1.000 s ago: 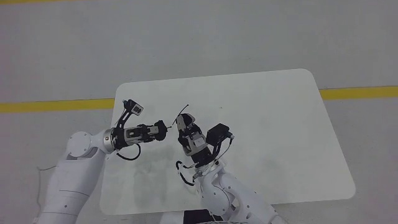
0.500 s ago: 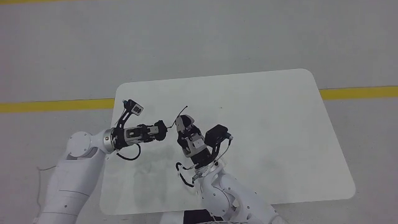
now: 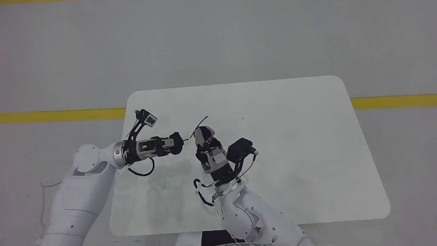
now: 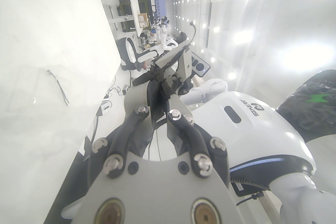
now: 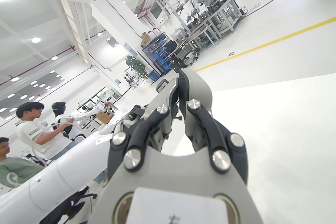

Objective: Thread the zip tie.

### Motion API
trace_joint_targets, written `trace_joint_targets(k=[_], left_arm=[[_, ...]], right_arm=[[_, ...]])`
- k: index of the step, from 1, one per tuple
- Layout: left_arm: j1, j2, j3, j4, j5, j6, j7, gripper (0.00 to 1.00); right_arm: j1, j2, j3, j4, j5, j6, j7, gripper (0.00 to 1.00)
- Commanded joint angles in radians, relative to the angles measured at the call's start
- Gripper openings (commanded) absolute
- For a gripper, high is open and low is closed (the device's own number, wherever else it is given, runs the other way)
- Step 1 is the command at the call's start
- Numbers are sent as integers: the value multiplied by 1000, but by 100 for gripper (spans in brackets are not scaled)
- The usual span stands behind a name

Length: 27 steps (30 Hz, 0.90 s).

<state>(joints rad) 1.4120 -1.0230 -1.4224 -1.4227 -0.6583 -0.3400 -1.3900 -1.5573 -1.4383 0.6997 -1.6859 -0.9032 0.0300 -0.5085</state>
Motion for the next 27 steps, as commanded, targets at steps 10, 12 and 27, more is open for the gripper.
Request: trace_joint_targets(k=[10,12,27], left_arm=[[0,0,0,0,0,0,0,0],[0,0,0,0,0,0,0,0],[0,0,0,0,0,0,0,0]], right_arm=[[15,2,-17,5,10,9,10,0],[18,2,-19,9,11,12,10,0],[22,4,-25,13,15,16,-11,0]])
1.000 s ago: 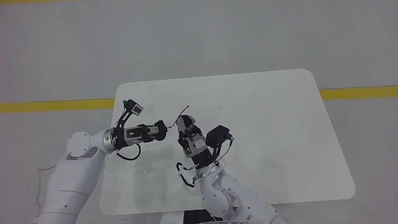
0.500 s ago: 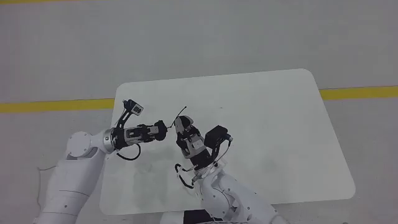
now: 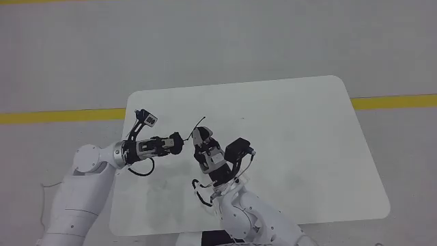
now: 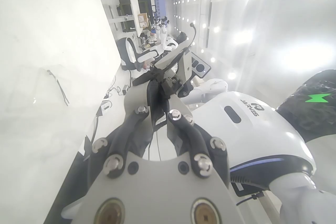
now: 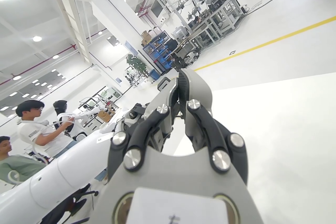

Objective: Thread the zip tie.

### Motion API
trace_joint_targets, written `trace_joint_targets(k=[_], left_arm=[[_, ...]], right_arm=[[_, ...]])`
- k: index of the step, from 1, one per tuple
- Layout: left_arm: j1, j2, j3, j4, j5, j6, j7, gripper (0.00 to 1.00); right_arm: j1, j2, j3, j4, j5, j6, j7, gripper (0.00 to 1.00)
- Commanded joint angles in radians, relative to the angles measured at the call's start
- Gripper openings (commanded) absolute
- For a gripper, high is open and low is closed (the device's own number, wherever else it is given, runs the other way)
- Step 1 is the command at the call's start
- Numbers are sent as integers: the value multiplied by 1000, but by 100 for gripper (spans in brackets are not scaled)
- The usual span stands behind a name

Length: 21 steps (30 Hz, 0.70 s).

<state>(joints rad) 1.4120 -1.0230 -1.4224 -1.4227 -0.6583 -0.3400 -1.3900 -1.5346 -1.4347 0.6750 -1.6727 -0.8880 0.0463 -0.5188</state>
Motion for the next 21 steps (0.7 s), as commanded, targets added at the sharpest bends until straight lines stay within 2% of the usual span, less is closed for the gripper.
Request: trace_joint_targets(k=[1,21], left_arm=[[0,0,0,0,0,0,0,0],[0,0,0,0,0,0,0,0]], right_arm=[[0,0,0,0,1,-1,-1,0],[9,-2,-5,14,4,14,10,0]])
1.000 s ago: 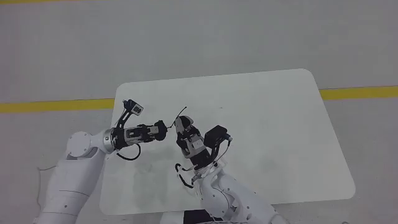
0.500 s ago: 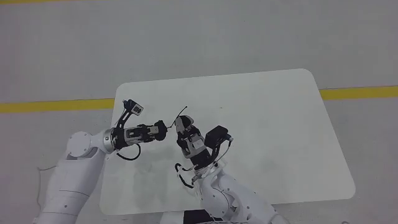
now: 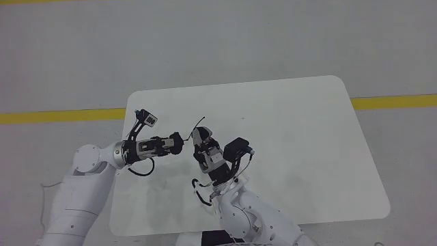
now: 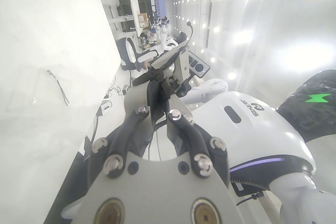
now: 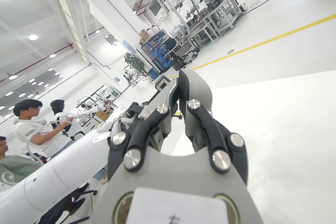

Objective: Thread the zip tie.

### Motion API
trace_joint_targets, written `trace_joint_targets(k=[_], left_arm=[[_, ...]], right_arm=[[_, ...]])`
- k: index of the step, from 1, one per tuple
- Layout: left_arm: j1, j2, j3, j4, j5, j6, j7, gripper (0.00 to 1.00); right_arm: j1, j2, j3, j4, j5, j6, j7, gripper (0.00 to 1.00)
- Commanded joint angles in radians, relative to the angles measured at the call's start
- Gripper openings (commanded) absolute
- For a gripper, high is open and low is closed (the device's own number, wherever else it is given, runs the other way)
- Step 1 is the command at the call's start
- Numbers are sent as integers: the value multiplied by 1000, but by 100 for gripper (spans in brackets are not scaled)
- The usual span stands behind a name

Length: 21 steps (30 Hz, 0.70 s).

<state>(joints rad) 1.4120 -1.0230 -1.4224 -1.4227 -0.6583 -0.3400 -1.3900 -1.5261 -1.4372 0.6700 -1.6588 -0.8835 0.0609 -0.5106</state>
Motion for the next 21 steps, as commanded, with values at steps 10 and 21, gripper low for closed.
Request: trace_joint_targets(k=[10,21], left_arm=[[0,0,0,0,0,0,0,0],[0,0,0,0,0,0,0,0]], right_arm=[[-3,1,0,-9,2,-9,-14,0],[-1,2,-2,-5,4,-3,-13,0]])
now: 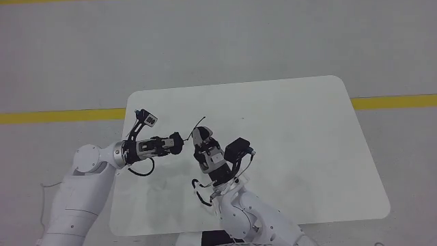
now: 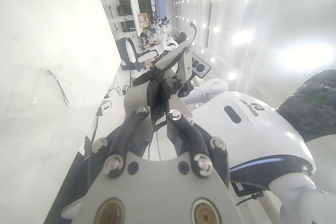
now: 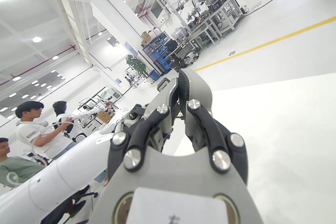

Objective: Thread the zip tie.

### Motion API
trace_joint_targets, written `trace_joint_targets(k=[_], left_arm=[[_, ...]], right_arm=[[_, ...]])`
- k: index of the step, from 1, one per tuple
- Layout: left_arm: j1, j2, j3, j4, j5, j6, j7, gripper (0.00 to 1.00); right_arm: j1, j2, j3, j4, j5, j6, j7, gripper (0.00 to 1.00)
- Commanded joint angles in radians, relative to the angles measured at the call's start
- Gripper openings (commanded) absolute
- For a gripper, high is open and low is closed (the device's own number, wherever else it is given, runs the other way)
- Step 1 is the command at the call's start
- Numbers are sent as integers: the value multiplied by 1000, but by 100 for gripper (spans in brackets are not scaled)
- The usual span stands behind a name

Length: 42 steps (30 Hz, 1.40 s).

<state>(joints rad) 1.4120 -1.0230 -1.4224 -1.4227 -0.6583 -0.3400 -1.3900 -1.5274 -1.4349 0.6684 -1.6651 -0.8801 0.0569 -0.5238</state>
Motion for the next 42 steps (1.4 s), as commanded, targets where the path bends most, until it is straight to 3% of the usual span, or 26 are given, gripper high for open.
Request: trace_joint_targets(k=[1,30,42], left_arm=[[0,0,0,0,0,0,0,0],[0,0,0,0,0,0,0,0],[0,0,0,0,0,0,0,0]], right_arm=[[1,0,0,2,2,1,1,0],[9,3,-8,21,1,31,11,0],[19,4,-19,28,4,6,28,0]])
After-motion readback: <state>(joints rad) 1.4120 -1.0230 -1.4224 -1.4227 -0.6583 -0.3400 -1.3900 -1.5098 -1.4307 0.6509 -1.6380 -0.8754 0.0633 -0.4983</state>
